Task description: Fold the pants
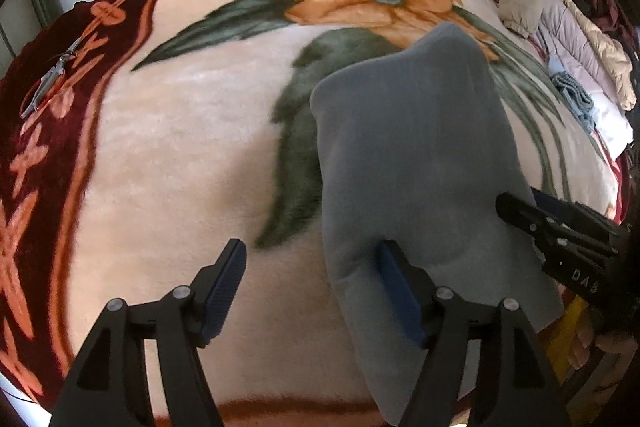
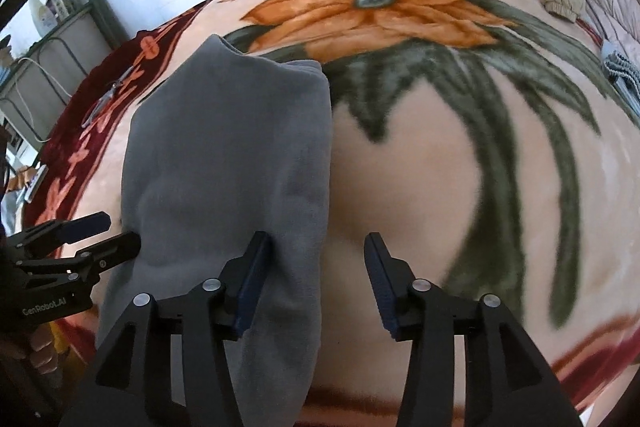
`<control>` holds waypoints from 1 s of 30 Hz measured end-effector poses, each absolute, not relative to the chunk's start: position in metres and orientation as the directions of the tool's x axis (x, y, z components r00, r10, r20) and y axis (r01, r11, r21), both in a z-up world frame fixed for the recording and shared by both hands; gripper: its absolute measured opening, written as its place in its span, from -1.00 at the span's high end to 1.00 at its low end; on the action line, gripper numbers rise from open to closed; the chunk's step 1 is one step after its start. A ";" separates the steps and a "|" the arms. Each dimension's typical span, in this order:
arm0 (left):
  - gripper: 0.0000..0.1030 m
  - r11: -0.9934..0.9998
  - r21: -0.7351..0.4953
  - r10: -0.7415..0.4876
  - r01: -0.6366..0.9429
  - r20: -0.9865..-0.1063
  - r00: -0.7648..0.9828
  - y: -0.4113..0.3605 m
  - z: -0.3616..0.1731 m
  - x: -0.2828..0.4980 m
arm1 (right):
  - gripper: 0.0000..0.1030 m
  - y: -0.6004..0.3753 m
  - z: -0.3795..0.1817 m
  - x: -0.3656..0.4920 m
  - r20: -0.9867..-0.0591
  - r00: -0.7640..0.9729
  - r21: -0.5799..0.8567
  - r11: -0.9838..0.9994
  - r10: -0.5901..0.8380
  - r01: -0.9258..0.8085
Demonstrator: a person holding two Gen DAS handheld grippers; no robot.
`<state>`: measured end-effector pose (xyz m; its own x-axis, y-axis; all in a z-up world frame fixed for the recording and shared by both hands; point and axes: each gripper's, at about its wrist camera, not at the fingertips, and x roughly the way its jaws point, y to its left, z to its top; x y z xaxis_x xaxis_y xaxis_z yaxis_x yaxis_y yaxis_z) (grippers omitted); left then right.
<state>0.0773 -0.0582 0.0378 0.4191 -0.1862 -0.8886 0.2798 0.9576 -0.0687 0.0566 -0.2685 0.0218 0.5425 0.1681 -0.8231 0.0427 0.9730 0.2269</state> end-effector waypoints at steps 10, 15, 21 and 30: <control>-0.40 0.947 -0.118 -0.260 0.300 -0.830 0.494 -0.051 0.091 0.074 | 0.07 -0.257 0.080 0.054 -0.748 0.645 0.199 0.980 0.157 -0.008; -0.06 0.932 -0.147 -0.310 0.332 -0.800 0.514 -0.061 0.099 0.090 | 0.38 -0.250 0.075 0.081 -0.730 0.655 0.235 0.972 0.196 -0.028; 0.33 0.932 -0.173 -0.315 0.320 -0.824 0.472 -0.074 0.071 0.121 | 0.53 -0.246 0.043 0.109 -0.775 0.611 0.189 0.982 0.160 -0.017; 0.18 0.938 -0.216 -0.319 0.271 -0.843 0.433 -0.070 0.049 0.136 | 0.53 -0.254 0.038 0.107 -0.779 0.601 0.203 0.979 0.182 -0.032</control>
